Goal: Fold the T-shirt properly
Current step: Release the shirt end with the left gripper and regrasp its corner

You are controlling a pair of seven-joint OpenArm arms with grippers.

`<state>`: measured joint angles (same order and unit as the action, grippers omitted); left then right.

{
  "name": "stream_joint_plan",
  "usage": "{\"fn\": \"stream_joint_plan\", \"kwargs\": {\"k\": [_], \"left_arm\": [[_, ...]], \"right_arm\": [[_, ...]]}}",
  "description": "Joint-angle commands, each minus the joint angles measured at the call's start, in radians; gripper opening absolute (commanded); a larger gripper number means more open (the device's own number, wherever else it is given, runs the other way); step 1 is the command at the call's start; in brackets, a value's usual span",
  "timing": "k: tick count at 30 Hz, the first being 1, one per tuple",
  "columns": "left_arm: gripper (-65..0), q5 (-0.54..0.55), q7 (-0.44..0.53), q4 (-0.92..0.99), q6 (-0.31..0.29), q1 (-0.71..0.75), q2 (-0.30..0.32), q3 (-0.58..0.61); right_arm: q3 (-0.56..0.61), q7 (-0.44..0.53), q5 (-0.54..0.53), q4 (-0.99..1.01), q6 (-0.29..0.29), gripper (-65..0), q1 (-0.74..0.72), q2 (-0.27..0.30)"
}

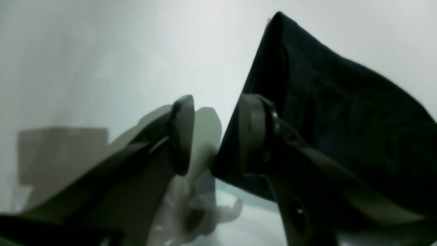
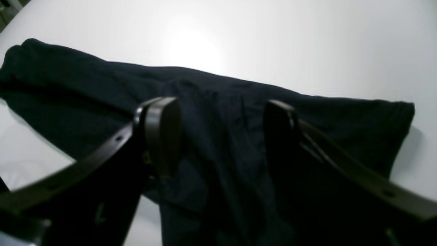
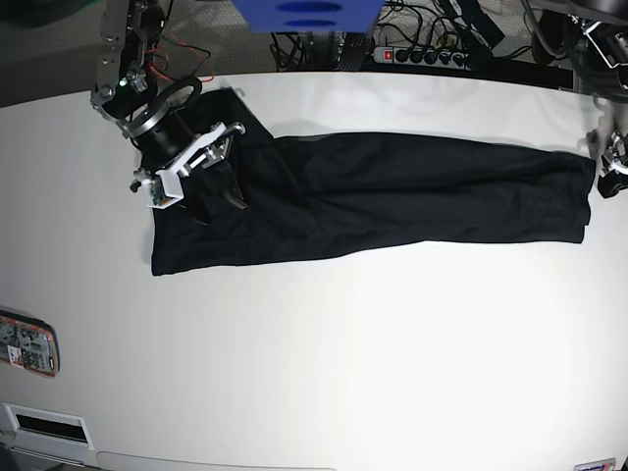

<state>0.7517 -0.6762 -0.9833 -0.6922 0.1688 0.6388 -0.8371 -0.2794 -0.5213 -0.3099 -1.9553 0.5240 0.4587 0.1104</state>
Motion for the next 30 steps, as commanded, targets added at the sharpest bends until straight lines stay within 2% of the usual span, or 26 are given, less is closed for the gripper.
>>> {"fn": "stream_joint_plan", "kwargs": {"k": [1, 11, 13, 16, 18, 20, 23, 30], "left_arm": [[-43.6, 0.018, -0.009, -0.016, -0.006, -0.007, 0.031, -0.003], [-43.6, 0.021, -0.029, -0.016, -0.006, -0.008, 0.032, -0.003], [-42.4, 0.058, -0.029, -0.016, -0.006, -0.002, 0.032, -0.003], [-32.2, 0.113, -0.029, -0.016, -0.006, 0.002, 0.036, -0.003], [-22.9, 0.114, -0.026, -0.016, -0.006, 0.002, 0.037, -0.003], [-17.0, 0.113, -0.026, -0.016, -0.006, 0.002, 0.04, -0.003], [-17.8, 0.113, -0.026, -0.016, -0.006, -0.001, 0.057, -0.001], [-28.3, 0.114, -0.024, -0.016, -0.006, -0.015, 0.057, -0.001]], "right_arm": [[-0.002, 0.03, -0.018, -0.02, 0.006, -28.1, -0.004, 0.005], [-0.002, 0.031, -0.018, -0.02, 0.005, -28.1, -0.004, 0.004], [-0.002, 0.031, -0.018, -0.02, 0.005, -28.1, -0.004, 0.004], [-0.002, 0.031, -0.018, -0.02, 0.005, -28.1, -0.004, 0.004], [-0.002, 0.03, -0.018, -0.02, 0.005, -28.1, -0.002, 0.004], [-0.002, 0.031, -0.018, -0.02, 0.005, -28.1, 0.001, 0.004], [-0.002, 0.031, -0.018, -0.019, 0.005, -28.1, 0.025, 0.004], [-0.005, 0.033, -0.018, -0.019, 0.005, -28.1, 0.028, 0.004]]}}
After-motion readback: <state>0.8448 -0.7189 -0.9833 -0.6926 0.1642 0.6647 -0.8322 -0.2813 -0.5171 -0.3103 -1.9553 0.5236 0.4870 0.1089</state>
